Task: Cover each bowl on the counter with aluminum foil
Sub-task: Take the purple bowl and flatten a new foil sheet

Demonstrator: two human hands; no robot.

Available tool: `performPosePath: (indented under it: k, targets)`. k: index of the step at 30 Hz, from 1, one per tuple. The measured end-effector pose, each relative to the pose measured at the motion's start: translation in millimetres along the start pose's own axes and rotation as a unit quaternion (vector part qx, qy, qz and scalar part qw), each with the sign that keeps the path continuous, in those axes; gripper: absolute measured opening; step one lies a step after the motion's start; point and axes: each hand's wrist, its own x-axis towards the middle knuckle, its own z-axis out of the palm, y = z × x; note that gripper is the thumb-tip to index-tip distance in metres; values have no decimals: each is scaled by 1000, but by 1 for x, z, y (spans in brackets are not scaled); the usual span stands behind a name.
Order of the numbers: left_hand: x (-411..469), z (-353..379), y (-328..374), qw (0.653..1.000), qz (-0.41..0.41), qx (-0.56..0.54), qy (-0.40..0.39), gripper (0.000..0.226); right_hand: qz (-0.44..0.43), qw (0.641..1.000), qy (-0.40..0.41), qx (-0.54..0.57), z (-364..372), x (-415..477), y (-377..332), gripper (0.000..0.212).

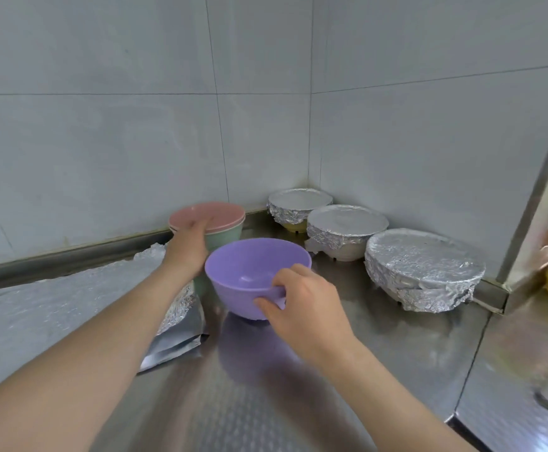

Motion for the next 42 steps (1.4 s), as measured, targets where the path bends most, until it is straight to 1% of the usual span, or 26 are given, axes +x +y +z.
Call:
performPosePath:
  k: [2, 3, 4, 6, 7, 8, 9, 11, 12, 14, 16, 18, 20, 21, 23, 25, 27, 28, 29, 30, 31, 32, 33, 36, 39, 42]
  targets:
    - [-15, -7, 1, 995, -7, -100, 15, 66, -6, 1000, 2, -24, 3, -6, 0, 24]
    - [-22, -12, 3, 985, -25, -169, 25, 65, -8, 999, 8, -38, 4, -8, 0, 24]
    - [-31, -17, 8, 965, -54, -255, 23, 61, -3, 999, 9, -50, 4, -11, 1, 22]
    - [-51, -26, 19, 918, -106, -381, -12, 42, 26, 997, -6, -76, 1, -14, 0, 15]
    - [-61, -30, 25, 910, -112, -397, -42, 32, 44, 995, -14, -83, -1, -14, 1, 19]
    - [-73, -33, 30, 911, -106, -392, -68, 27, 59, 994, -19, -88, -4, -15, 0, 28]
    - [-81, -34, 34, 921, -91, -369, -81, 25, 69, 993, -23, -89, -6, -14, 0, 39]
    - [-96, -30, 36, 952, -61, -294, -69, 29, 75, 992, -36, -90, -4, -16, -2, 59]
    - [-104, -29, 39, 963, -49, -261, -55, 31, 73, 992, -38, -93, -5, -22, -6, 63]
    - [-115, -27, 44, 961, -35, -270, -41, 34, 53, 992, -36, -110, 2, -30, -13, 59]
    - [-128, -28, 48, 942, -20, -331, -52, 40, 32, 992, -17, -119, 5, -32, -19, 46]
    - [-136, -32, 43, 939, -42, -341, -27, 45, 22, 991, -22, -129, 6, -30, -19, 35]
    - [-144, -43, 32, 955, -87, -285, 13, 43, 12, 992, -40, -116, 4, -25, -9, 39]
    - [-149, -49, 21, 968, -101, -227, 13, 40, 13, 993, -40, -111, 3, -22, -4, 44]
    - [-157, -56, 1, 989, -113, -84, -39, 36, 34, 992, -28, -119, 0, -18, 4, 47]
    - [-165, -59, -22, 987, -120, 22, -102, 46, 61, 987, -22, -146, 3, -13, 0, 47]
    - [-172, -55, -30, 982, -128, 43, -130, 55, 53, 985, 24, -160, 8, -12, -11, 52]
    - [-175, -54, -37, 983, -131, 41, -125, 56, 26, 990, 45, -134, 16, -10, -21, 54]
    - [-175, -50, -35, 985, -122, 39, -114, 56, -7, 994, 38, -106, 18, -13, -27, 55]
    - [-175, -47, -35, 986, -120, 42, -105, 54, -45, 997, 3, -63, 22, -16, -37, 55]
    - [-173, -46, -39, 987, -121, 50, -94, 52, -69, 996, -49, -7, 31, -15, -49, 54]
    - [-172, -45, -41, 987, -126, 57, -84, 51, -69, 990, -118, 42, 38, -17, -57, 54]
    - [-171, -43, -40, 987, -131, 62, -75, 48, -64, 982, -165, 62, 45, -19, -61, 54]
    - [-170, -43, -41, 989, -124, 82, -1, 28, -42, 974, -216, 45, 65, -20, -65, 55]
    - [-168, -47, -47, 988, -93, 86, 90, 28, -52, 970, -238, -9, 74, -22, -66, 48]
    - [-165, -63, -56, 975, -55, 61, 206, 25, -59, 967, -245, -32, 78, -26, -68, 43]
